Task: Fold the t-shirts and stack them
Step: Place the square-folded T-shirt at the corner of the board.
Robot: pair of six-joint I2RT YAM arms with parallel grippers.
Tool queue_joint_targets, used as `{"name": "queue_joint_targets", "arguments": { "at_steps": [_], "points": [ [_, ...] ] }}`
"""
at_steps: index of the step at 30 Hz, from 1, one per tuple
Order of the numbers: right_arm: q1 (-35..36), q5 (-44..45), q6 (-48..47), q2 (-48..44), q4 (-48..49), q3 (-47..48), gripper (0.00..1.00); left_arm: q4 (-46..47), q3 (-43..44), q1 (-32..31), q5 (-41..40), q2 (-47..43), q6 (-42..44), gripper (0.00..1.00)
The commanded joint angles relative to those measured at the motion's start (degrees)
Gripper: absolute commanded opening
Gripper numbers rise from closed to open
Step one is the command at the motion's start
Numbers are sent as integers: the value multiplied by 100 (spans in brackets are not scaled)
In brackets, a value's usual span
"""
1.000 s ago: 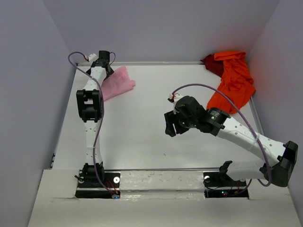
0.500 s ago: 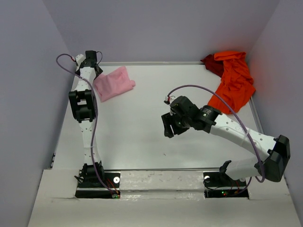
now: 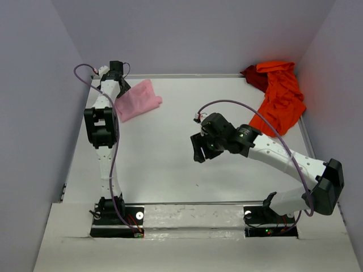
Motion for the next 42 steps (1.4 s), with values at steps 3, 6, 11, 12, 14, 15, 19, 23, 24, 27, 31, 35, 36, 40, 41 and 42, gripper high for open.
{"name": "queue_joint_targets", "arguments": {
  "at_steps": [3,6,11,12,14,15,19,23,24,27,31,35,36,40,41,42],
  "points": [
    [-95,-29,-38,-118,351,146,63,-74,-181,-9,-56,-960,-49,89],
    [-95,-55,24,-161,430,76,63,-83,-225,-53,-126,-1101,13,89],
    [-95,-21,85,-249,527,-65,63,-100,-532,-131,68,-1294,-189,89],
    [-95,-12,77,-250,527,-65,63,-135,-594,-132,15,-1303,-172,89],
    [-95,15,59,-276,527,-74,63,-170,-664,-351,-38,-1329,-189,89],
    [-95,15,50,-311,518,-74,63,-188,-708,-430,-99,-1338,-233,89],
    [-95,-3,76,-390,509,-126,63,-92,-989,-659,-179,-1408,-338,89],
    [-95,6,85,-478,483,-170,63,39,-1243,-791,-162,-1408,-444,89],
    [-95,-3,85,-487,474,-170,63,110,-1323,-800,-118,-1443,-496,89],
    [-95,23,77,-548,378,-118,63,435,-1596,-809,-126,-1418,-471,89],
    [-95,59,68,-645,176,-144,63,374,-1333,-800,-275,-1128,-269,89],
    [-95,50,50,-742,35,-241,63,410,-1183,-739,-337,-865,-137,89],
    [-95,50,41,-750,-9,-232,63,418,-1157,-695,-329,-829,-128,89],
    [-148,76,-81,-716,-185,-92,63,462,-920,-572,-258,-513,4,89],
    [-148,76,-108,-707,-211,-48,63,471,-893,-554,-258,-477,13,89],
    [-148,76,-126,-680,-229,-4,63,523,-876,-537,-241,-442,48,89]
  ]
}}
